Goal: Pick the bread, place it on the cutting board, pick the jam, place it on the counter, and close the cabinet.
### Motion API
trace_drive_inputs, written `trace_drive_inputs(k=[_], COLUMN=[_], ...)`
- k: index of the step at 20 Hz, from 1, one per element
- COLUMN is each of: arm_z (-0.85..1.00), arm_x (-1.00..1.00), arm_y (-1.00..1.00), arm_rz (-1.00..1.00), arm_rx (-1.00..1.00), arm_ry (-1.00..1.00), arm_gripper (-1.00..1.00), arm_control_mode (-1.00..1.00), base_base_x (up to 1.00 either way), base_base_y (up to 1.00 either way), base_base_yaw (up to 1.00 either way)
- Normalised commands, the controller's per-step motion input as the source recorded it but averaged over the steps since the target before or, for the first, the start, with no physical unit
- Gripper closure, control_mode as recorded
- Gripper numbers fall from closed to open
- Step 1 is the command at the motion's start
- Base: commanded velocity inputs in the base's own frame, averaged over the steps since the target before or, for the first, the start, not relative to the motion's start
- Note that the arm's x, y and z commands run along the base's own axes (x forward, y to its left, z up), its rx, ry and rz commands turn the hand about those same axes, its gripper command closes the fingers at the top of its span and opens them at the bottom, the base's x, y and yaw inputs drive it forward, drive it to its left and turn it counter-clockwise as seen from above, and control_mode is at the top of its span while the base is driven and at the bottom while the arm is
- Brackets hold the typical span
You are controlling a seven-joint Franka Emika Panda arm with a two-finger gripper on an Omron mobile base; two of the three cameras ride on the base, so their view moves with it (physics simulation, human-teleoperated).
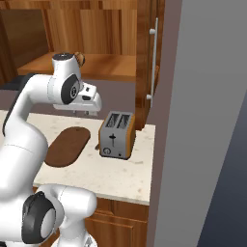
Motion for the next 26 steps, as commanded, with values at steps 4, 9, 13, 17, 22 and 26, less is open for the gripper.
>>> trace_drive_inputs(k=[4,9,13,17,22,26], arm_z=[0.00,0.07,0.18,0.23,0.29,0.36], arm_x=[-0.03,-0.14,-0.27,-0.18,0.00,-0.01], arm_y=[0.00,0.00,0.00,0.00,0.00,0.00], arm_rz=[0.00,0.00,0.00,0.00,0.00,0.00], arm_rx=[0.00,0.00,0.00,0.00,0.00,0.00], arm_ry=[-0.06,-0.12,-0.17,-0.17,-0.10,-0.09], arm_gripper=[-1.00,-1.00,-1.00,-1.00,-1.00,-1.00], arm_control_mode=[-1.00,-1.00,-1.00,-1.00,-1.00,-1.00], base_base_x=[0.00,0.00,0.00,0.00,0.00,0.00], base_base_y=[0.00,0.00,0.00,0.00,0.00,0.00], base_base_yaw=[0.00,0.00,0.00,0.00,0.00,0.00])
